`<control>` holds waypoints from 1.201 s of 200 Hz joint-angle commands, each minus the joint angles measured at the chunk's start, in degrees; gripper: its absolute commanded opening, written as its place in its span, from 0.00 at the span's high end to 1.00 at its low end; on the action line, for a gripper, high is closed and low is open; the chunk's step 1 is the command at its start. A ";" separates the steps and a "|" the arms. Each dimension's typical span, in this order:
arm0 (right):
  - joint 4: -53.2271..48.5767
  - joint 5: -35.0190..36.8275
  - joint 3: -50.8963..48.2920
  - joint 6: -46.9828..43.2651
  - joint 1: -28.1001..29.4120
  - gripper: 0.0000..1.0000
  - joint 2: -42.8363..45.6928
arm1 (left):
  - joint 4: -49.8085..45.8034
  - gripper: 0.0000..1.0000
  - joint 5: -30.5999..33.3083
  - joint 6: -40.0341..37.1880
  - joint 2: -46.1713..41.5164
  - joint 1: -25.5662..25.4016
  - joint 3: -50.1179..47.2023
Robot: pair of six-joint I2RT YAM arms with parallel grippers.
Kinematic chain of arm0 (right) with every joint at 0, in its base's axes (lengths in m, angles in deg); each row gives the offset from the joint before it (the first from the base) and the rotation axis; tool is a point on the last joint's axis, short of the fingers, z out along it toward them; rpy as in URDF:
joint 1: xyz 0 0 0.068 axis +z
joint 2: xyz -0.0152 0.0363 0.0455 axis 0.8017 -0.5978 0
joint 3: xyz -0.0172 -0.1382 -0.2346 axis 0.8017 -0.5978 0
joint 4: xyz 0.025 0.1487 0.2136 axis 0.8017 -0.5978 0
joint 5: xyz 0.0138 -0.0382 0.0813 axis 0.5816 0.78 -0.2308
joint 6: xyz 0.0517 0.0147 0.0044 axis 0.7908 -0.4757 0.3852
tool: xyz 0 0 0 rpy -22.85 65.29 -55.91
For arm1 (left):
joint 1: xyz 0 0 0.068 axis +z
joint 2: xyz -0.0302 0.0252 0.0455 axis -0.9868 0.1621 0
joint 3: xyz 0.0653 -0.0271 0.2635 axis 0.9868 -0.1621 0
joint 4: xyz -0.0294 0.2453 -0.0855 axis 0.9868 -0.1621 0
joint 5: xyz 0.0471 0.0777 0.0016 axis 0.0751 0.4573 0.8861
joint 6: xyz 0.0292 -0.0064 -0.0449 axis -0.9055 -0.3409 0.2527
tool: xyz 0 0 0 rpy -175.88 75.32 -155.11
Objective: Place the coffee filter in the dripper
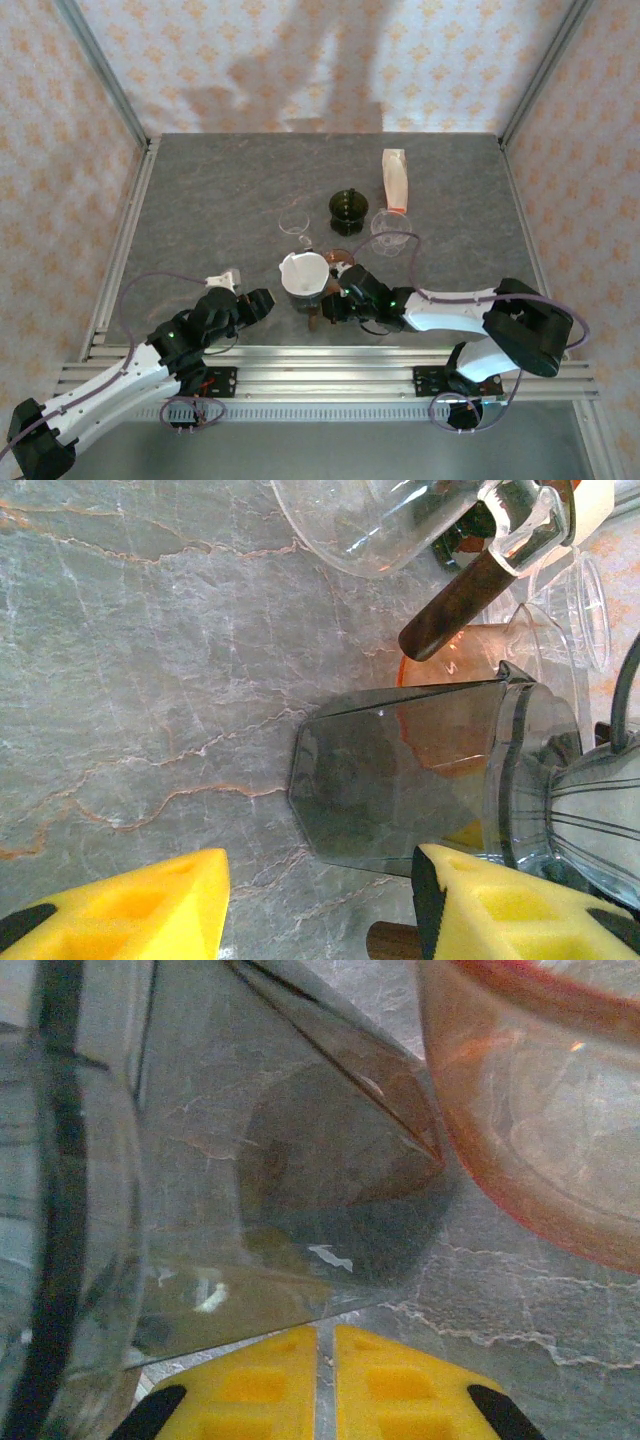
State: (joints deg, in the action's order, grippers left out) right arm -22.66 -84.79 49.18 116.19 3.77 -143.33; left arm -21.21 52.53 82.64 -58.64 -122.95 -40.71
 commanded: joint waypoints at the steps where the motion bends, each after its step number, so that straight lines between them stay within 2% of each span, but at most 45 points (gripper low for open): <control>1: 2.74 0.45 0.23 1.01 -0.28 0.88 -1.15 | -2.07 0.48 1.02 0.76 -0.95 0.04 1.54; 110: 4.00 3.07 4.77 1.06 -0.26 0.90 -5.24 | -9.46 0.49 3.81 2.12 -6.08 0.14 2.90; 185: 3.81 4.56 9.89 1.00 -0.16 0.90 -9.78 | -14.83 0.57 6.17 4.02 -7.76 0.07 3.09; 211: 3.93 4.90 11.56 1.31 -0.12 0.91 -11.56 | -13.55 0.58 5.65 4.40 -7.67 0.31 2.08; 240: 3.84 5.27 13.07 1.49 -0.18 0.91 -12.94 | -7.31 0.63 0.76 3.81 -5.14 2.65 0.77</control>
State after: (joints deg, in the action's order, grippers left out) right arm -20.47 -81.71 59.95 117.18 3.77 -155.09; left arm -32.97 55.44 86.14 -65.61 -122.05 -39.49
